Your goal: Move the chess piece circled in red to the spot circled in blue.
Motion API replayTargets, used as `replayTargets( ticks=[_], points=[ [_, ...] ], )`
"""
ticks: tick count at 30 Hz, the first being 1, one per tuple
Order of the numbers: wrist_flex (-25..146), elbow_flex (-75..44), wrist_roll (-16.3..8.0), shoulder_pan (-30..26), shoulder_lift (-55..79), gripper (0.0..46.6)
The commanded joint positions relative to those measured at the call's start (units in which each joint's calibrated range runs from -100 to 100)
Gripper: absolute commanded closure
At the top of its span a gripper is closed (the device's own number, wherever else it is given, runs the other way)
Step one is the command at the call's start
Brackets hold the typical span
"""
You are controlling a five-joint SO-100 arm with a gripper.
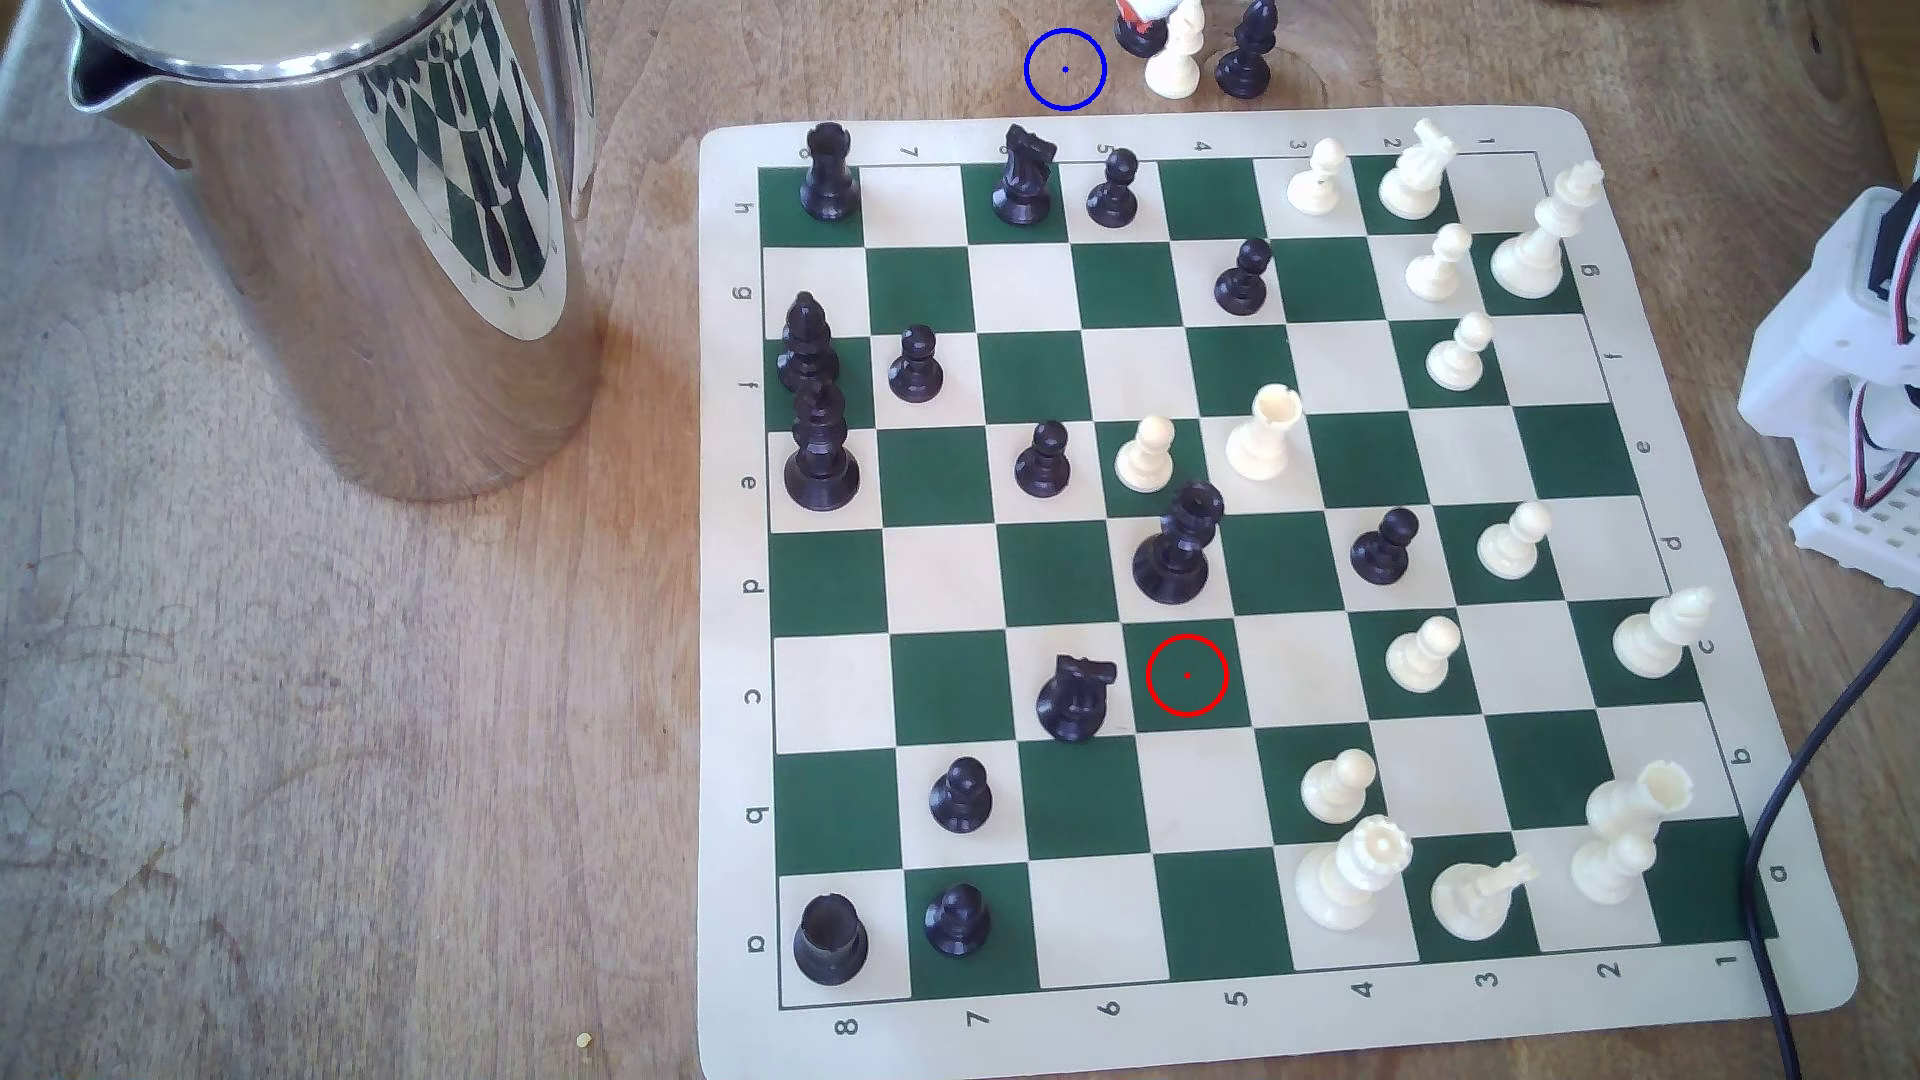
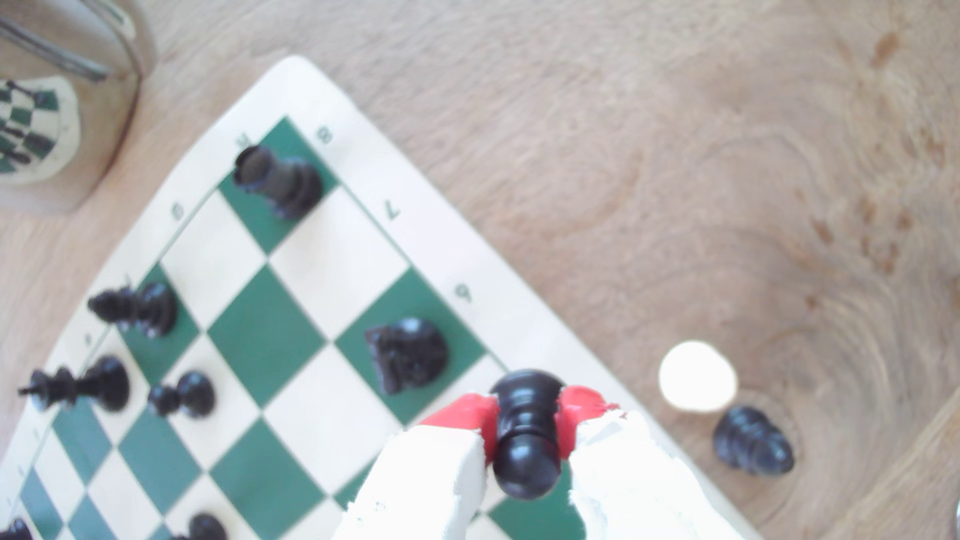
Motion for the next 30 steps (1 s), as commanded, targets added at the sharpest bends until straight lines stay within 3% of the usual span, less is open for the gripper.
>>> replayTargets(
  ticks=[1,10,30],
  points=[
    [-3.34,-7.50,0.29,1.35,1.48,46.4],
    [-5.14,-15.56,1.86,3.77,12.26,46.4],
    [-8.83,-16.83,3.61,5.73,20.58,46.4]
  ],
)
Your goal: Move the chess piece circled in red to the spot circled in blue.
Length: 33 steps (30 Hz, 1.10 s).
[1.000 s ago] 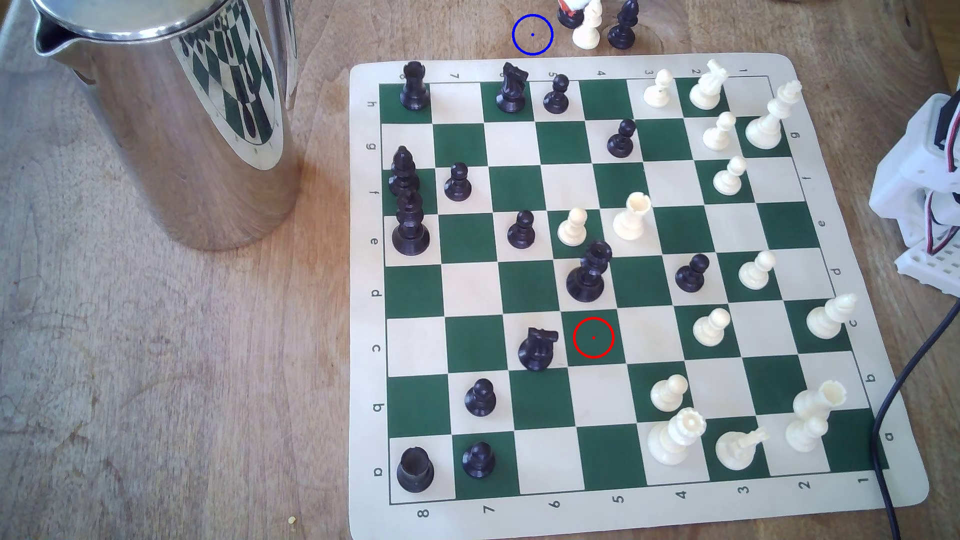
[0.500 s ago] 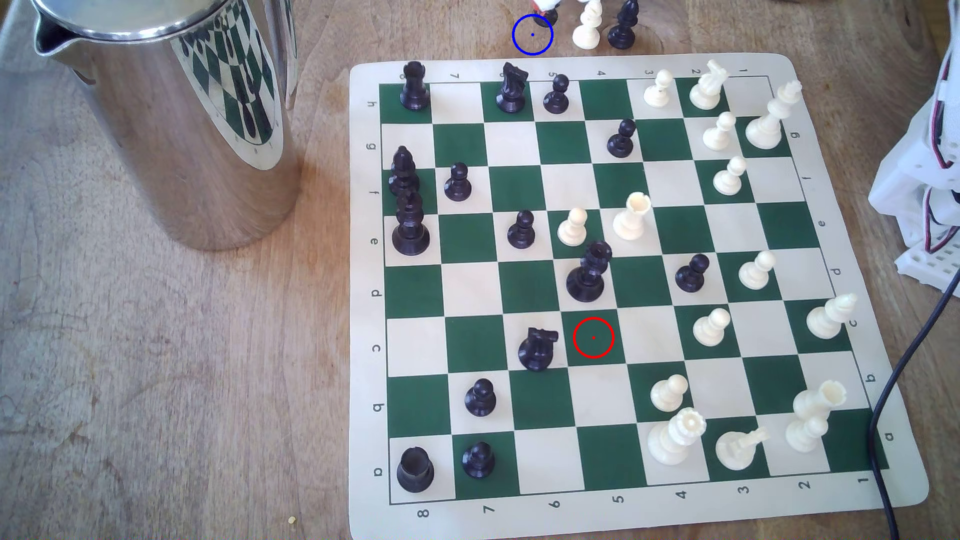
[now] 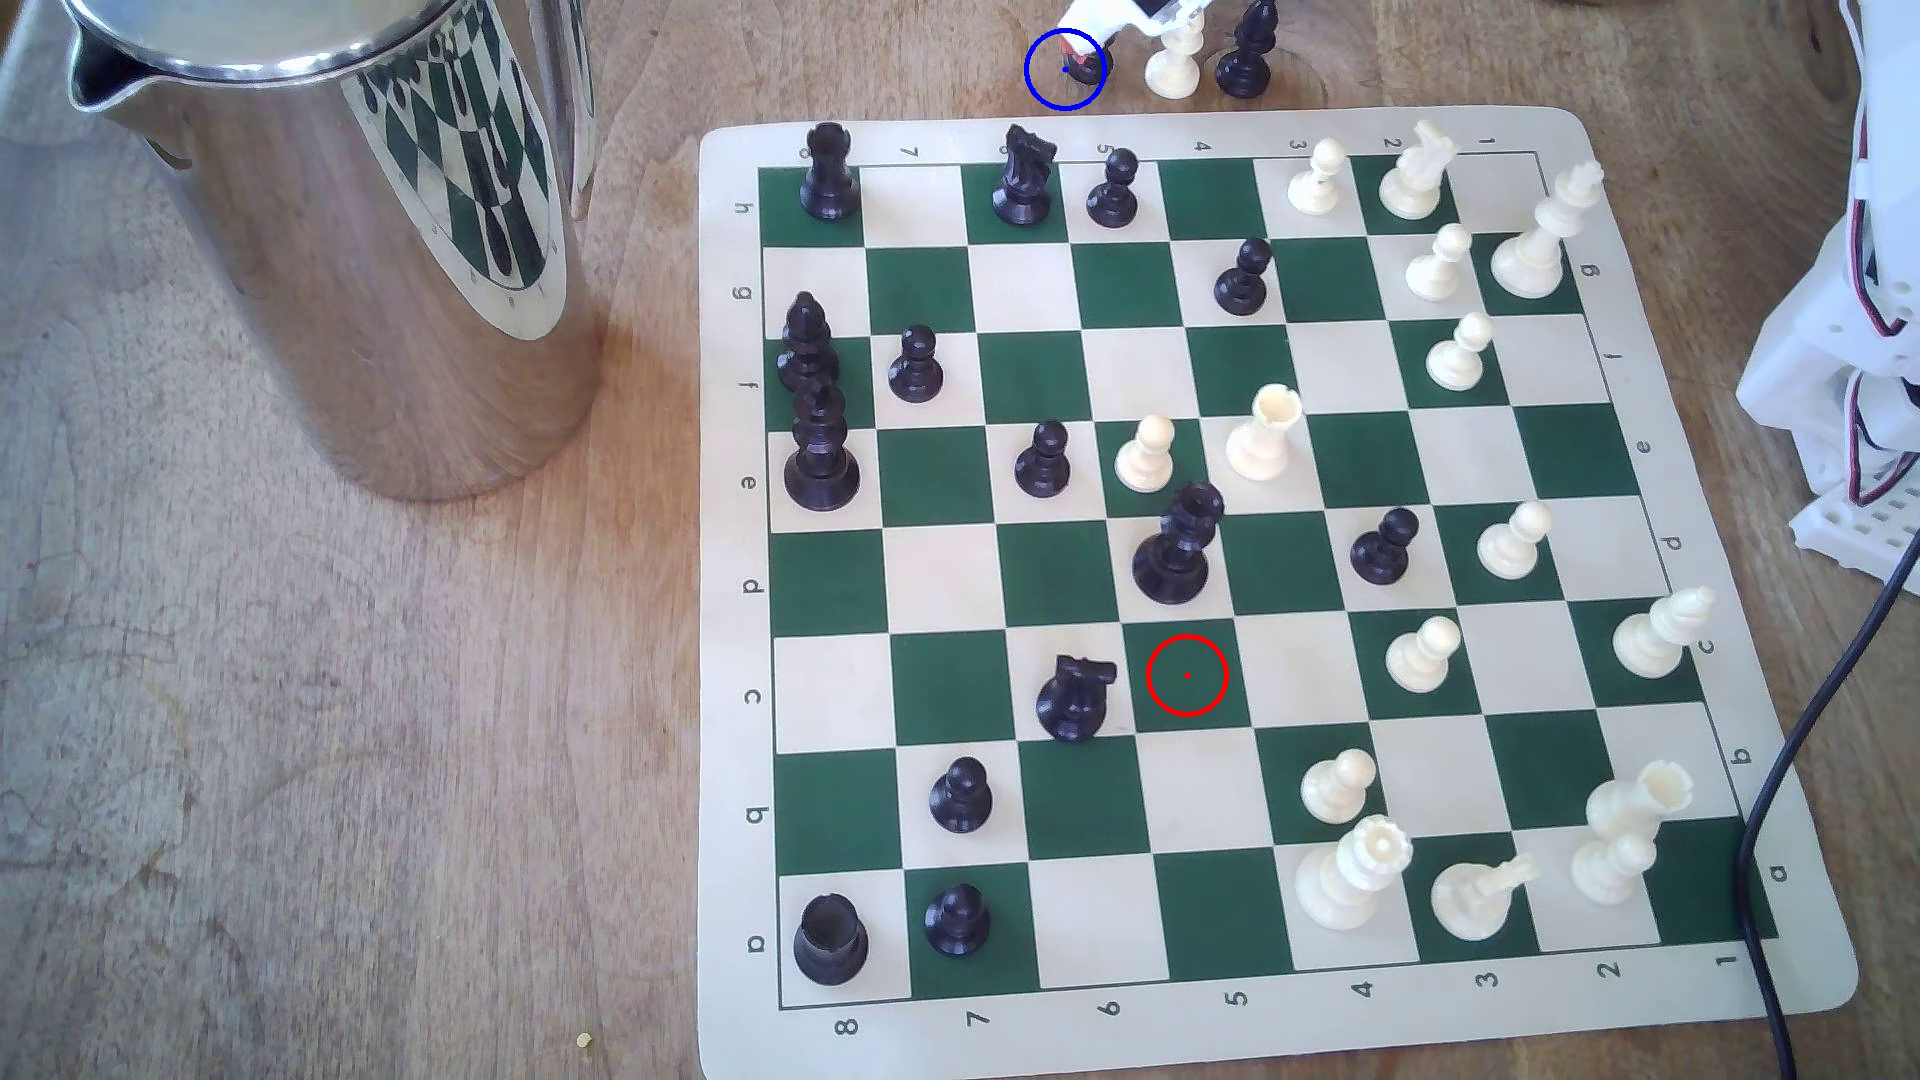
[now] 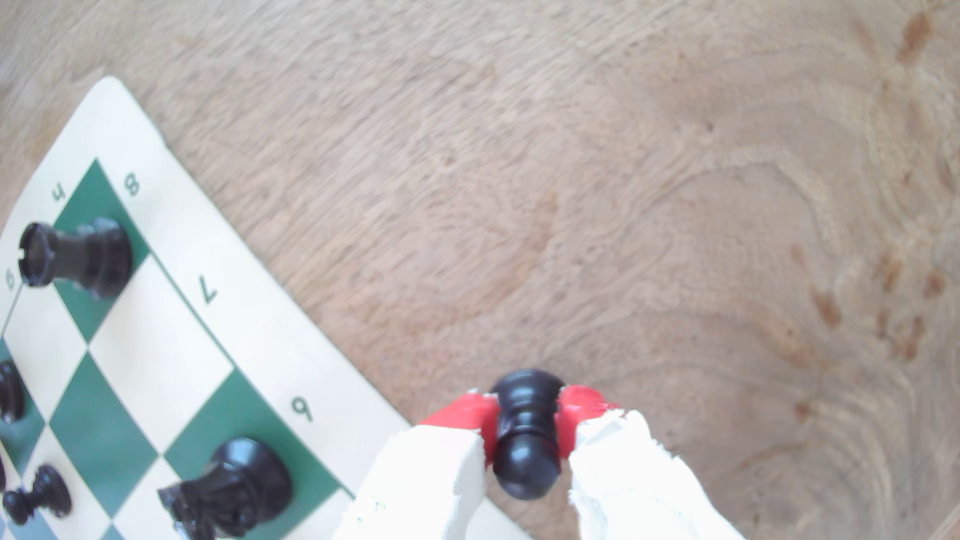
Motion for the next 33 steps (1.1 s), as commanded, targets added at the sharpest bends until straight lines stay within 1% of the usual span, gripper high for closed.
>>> replayTargets(
  ticks=[1,16,18,19,23,24,28,29,33],
  points=[
    [-1.10,-5.09,0.44,0.71,-2.04,46.4],
    [-1.10,-4.36,0.05,-0.38,-1.45,46.4],
    [-1.10,-4.36,0.00,-0.54,-1.36,45.9],
    [-1.10,-4.36,-0.05,-0.62,-1.36,45.2],
    [-1.42,-4.36,-0.29,-0.70,-1.19,37.1],
    [-1.59,-4.36,-0.49,-0.70,-1.11,34.3],
    [-1.92,-4.27,-0.54,-0.46,-1.02,31.6],
    [-3.64,-3.18,-0.73,-0.30,-1.28,29.6],
    [-4.70,-2.27,-0.73,0.09,-1.70,28.8]
  ],
)
